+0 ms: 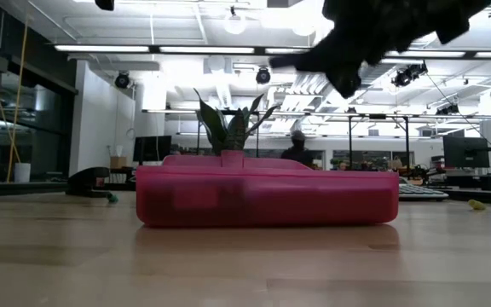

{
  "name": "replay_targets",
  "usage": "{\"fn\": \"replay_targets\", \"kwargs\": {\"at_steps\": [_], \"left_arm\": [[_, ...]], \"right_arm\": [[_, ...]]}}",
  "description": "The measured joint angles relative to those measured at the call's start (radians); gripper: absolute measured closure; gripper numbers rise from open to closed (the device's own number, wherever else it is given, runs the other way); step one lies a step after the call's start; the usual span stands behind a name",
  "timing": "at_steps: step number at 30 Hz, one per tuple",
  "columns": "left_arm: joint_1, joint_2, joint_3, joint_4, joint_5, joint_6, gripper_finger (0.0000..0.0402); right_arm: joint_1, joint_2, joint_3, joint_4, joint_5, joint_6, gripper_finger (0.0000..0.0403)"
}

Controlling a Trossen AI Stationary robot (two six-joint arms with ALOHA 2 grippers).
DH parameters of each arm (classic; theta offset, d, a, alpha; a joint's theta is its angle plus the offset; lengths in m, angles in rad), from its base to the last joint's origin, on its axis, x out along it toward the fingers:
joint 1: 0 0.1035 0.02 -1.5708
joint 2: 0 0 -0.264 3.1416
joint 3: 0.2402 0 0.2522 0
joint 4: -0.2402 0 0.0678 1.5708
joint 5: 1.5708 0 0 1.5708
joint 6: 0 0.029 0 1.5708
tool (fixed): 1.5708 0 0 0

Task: Pack school essentials
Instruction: Put the violet eraser into the red supply box

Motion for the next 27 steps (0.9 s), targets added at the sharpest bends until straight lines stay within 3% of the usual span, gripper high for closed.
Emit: {"fn": "replay_targets", "kwargs": {"at_steps": [8, 13, 27], "left_arm": [[0.0, 0.0, 0.0, -0.002, 0.0, 0.0, 0.0277], [0.0, 0.0, 0.0, -0.002, 0.0, 0.0, 0.0277], [0.0, 0.0, 0.0, -0.004, -0.001, 0.0, 0.0277]], "right_arm": [[0.043, 0.198, -0.001, 0.012, -0.003, 0.293, 0.0403], [0.04, 0.271, -0.001, 0.064, -0.068, 0.455, 0.0403], [0.04, 0.31, -0.001, 0.086, -0.056, 0.737, 0.039]]}}
